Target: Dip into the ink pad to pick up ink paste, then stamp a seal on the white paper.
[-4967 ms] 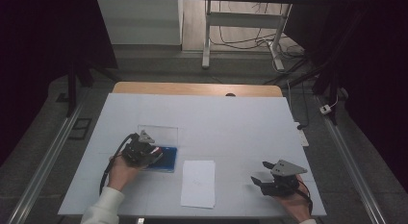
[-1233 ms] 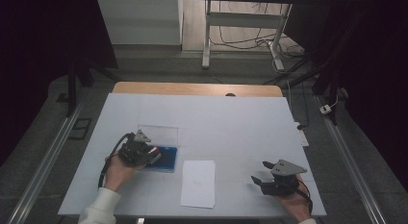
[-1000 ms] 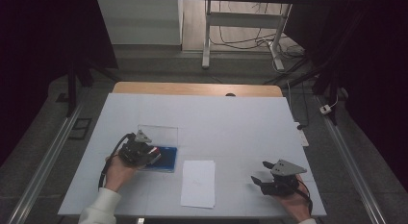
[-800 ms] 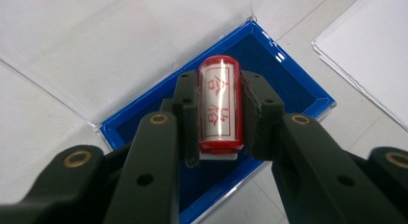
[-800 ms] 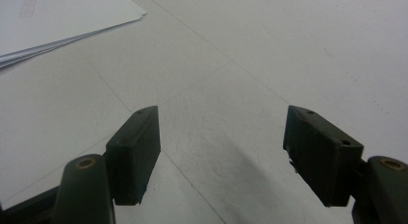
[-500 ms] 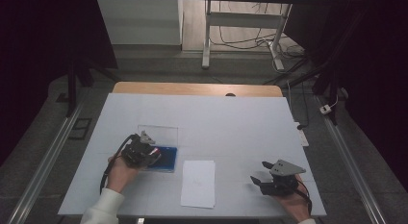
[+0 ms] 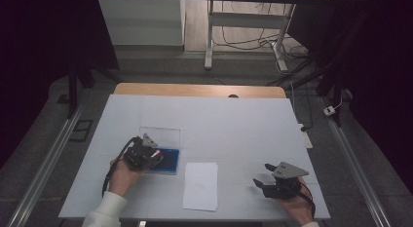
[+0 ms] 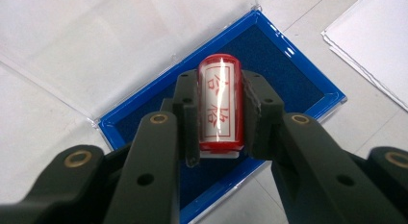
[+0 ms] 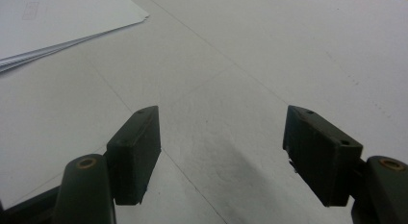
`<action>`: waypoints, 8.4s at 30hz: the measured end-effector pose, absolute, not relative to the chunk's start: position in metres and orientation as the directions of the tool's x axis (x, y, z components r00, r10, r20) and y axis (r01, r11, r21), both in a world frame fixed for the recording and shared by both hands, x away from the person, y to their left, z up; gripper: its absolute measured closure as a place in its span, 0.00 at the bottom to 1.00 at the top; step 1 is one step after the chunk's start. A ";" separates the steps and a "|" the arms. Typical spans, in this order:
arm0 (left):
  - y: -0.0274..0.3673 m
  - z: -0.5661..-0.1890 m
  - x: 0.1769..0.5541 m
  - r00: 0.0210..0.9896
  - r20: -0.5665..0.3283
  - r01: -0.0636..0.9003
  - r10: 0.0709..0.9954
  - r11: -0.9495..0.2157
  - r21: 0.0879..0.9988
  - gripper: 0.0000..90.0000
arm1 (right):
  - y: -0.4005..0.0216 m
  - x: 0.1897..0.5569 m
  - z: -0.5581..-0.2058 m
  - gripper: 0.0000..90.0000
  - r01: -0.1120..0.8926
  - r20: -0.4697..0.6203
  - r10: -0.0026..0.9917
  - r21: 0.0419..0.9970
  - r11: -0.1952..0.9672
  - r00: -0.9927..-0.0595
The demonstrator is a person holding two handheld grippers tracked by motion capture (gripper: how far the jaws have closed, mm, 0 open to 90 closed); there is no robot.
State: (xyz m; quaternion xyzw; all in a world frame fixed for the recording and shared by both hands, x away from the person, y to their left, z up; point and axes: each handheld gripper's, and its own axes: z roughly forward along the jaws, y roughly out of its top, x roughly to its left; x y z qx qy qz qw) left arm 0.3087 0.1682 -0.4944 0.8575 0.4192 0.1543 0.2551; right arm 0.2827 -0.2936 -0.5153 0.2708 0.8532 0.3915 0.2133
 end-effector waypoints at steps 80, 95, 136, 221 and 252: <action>0.183 -0.439 0.274 0.688 -0.049 0.433 0.724 -0.355 0.828 0.77 | -0.298 0.285 -0.517 0.33 0.303 -0.146 0.636 0.785 0.541 -0.758; 0.154 -0.437 0.268 0.746 -0.048 0.403 0.664 -0.393 0.827 0.77 | -0.296 0.285 -0.516 0.33 0.300 -0.150 0.631 0.781 0.547 -0.761; 0.078 -0.475 0.265 0.858 -0.069 0.393 0.508 -0.565 0.725 0.77 | -0.295 0.285 -0.517 0.33 0.301 -0.139 0.629 0.786 0.540 -0.765; 0.046 -0.500 0.274 0.864 -0.012 0.418 0.504 -0.704 0.574 0.78 | -0.293 0.284 -0.516 0.34 0.299 -0.152 0.625 0.777 0.554 -0.765; 0.046 -0.500 0.276 0.867 -0.025 0.422 0.498 -0.707 0.568 0.78 | -0.291 0.284 -0.517 0.34 0.300 -0.154 0.625 0.773 0.558 -0.765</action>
